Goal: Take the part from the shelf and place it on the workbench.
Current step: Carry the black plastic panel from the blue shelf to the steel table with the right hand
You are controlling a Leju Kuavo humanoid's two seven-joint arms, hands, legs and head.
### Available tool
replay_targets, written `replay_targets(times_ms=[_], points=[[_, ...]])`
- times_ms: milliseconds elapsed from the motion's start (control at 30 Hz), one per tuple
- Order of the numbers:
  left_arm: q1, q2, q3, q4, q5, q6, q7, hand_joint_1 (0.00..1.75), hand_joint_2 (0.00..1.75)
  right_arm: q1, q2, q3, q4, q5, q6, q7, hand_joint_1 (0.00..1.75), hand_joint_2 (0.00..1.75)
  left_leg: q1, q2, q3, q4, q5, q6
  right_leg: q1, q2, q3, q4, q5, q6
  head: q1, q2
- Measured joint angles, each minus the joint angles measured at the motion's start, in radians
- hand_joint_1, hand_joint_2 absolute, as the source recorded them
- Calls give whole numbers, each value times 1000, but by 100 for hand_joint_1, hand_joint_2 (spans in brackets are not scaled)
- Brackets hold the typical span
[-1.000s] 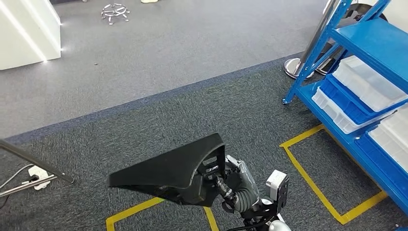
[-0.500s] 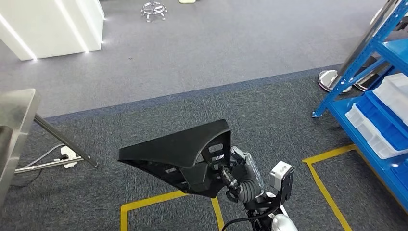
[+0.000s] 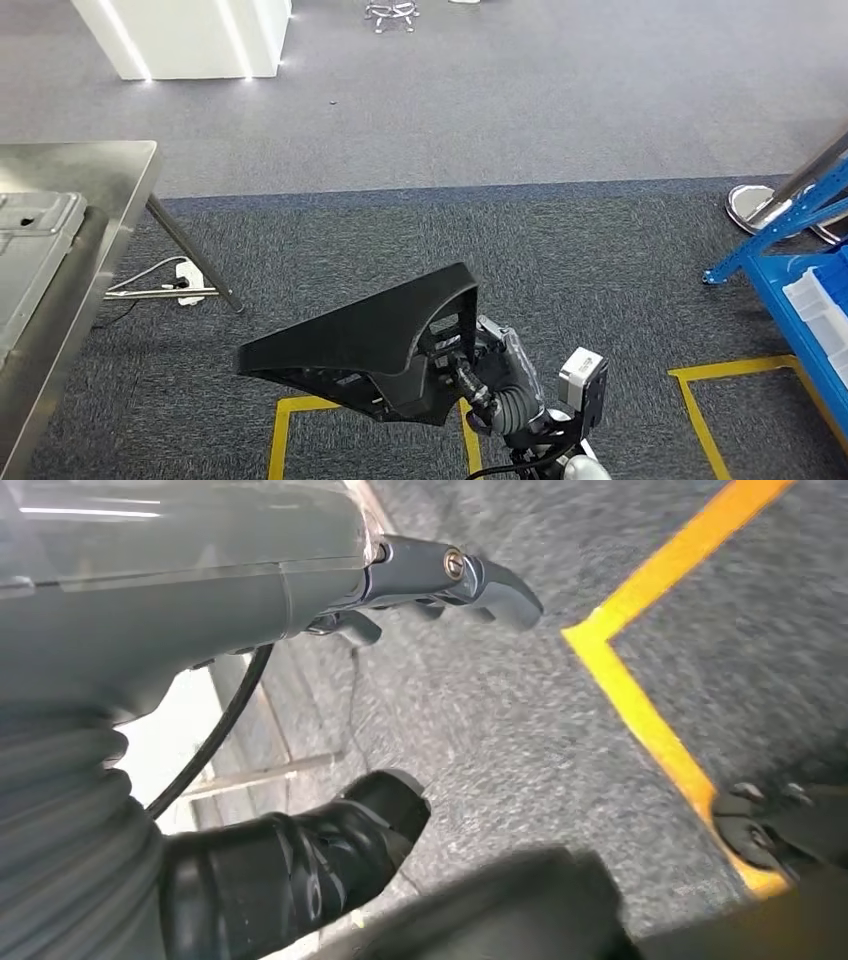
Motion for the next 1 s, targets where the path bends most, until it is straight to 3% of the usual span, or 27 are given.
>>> replay_targets(times_ms=[67, 100, 133, 167, 200, 267, 333, 400, 433, 500, 567, 633, 667, 700, 733, 800, 833, 900, 933, 1000], points=[[0, 0, 1, 0, 1, 0, 0, 0, 175, -2, -1, 2, 3, -1, 1, 0, 175, 175, -2, -20, -1, 0, 1, 7, -1, 41, -66, 135, -62, 1, 1, 0], [0, 0, 2, 0, 1, 0, 0, 0, 175, -2, -1, 2, 5, -2, 1, 0, 175, 175, -4, -32, -1, 1, 0, 8, -1, 48, -97, 192, -78, 0, 1, 0], [1, 0, 3, 0, 2, 0, 0, 0, 175, -2, -2, 3, 8, -3, 1, 0, 175, 175, -6, -45, -1, 3, 0, 8, 0, 51, -115, 219, -74, -1, 1, 0], [1, 0, 4, 0, 3, 1, 0, 0, 175, -3, -3, 3, 10, -5, 2, 0, 175, 175, -7, -59, -1, 6, -1, 8, 0, 53, -115, 206, -51, -3, 0, 0], [2, 0, 5, 0, 6, 2, 1, 0, 175, -4, -3, 4, 12, -8, 3, 1, 175, 175, -8, -73, -1, 9, -2, 7, 0, 59, -97, 156, -12, -7, 0, 0], [4, 0, 8, 0, 13, 8, 2, 0, 175, -13, -4, 8, 18, -15, 8, 3, 175, 175, -7, -97, -4, 15, -4, 3, 0, 97, -45, 25, 53, -16, 0, 0], [7, -1, 12, 0, 21, 20, 3, 0, 175, -25, -4, 12, 25, -22, 16, 6, 175, 175, -6, -116, -11, 19, -3, -6, 2, 125, -21, -39, 71, -20, 1, 0], [12, 0, 18, 0, 27, 34, 3, 0, 175, -42, -4, 15, 34, -30, 22, 13, 175, 175, -4, -133, -16, 16, 1, -19, 3, 113, -19, -45, 73, -24, 1, 0], [15, 0, 23, 0, 31, 39, 3, 0, 175, -53, -2, 16, 39, -35, 25, 17, 175, 175, -4, -128, -18, 20, -1, -24, 2, 102, -15, -50, 76, -30, 1, 0], [18, 0, 31, 0, 39, 50, 4, 0, 175, -76, 1, 16, 48, -46, 35, 26, 175, 175, -6, -85, -43, 72, -33, -32, -2, 77, -6, -62, 82, -44, 0, 0], [18, 0, 36, 0, 45, 57, 4, 0, 175, -90, 5, 16, 56, -54, 45, 33, 175, 175, -5, -33, -102, 195, -96, -39, 1, 49, -4, -65, 82, -51, -1, 0], [21, -1, 41, 0, 50, 60, 4, 0, 175, -96, 6, 16, 67, -58, 51, 37, 175, 175, -1, -17, -148, 288, -127, -45, 4, 20, -4, -63, 80, -52, -1, 0], [23, -1, 44, 0, 53, 62, 4, 0, 175, -100, 7, 16, 73, -60, 56, 39, 175, 175, 0, -12, -145, 284, -115, -47, 4, 6, -4, -62, 78, -51, -1, 0], [25, -1, 48, 0, 56, 64, 4, 0, 175, -105, 8, 16, 80, -64, 62, 40, 175, 175, 1, -7, -120, 240, -87, -48, 4, -5, -4, -61, 75, -49, -1, 0], [27, -1, 52, 0, 59, 67, 4, 0, 175, -111, 11, 16, 86, -67, 69, 42, 175, 175, 2, 6, -82, 171, -54, -47, 4, -16, -3, -59, 73, -46, -1, 0], [29, -1, 59, 0, 69, 71, -1, 0, 175, -128, 16, 16, 101, -73, 87, 46, 175, 175, -4, 35, -18, 53, -16, -38, 8, -32, -1, -54, 66, -37, -1, 0], [31, -1, 63, 0, 74, 71, -7, 0, 175, -138, 20, 16, 110, -75, 97, 48, 175, 175, -7, 42, -5, 26, -11, -31, 10, -39, 0, -53, 64, -32, -1, 0], [38, -1, 75, 0, 85, 71, -22, 0, 175, -156, 30, 16, 131, -81, 116, 52, 175, 175, -12, 29, -5, 17, -10, -18, 12, -52, 3, -54, 63, -22, 0, 0], [43, 0, 81, 0, 90, 71, -28, 0, 175, -163, 35, 16, 141, -82, 124, 53, 175, 175, -10, 20, -4, 13, -8, -12, 9, -49, 4, -53, 60, -15, 0, 0], [51, 0, 89, 0, 94, 72, -36, 0, 175, -174, 43, 16, 156, -84, 132, 54, 175, 175, -6, 3, 0, 4, -2, 0, 4, -8, -11, -12, 29, -6, 0, 0]])
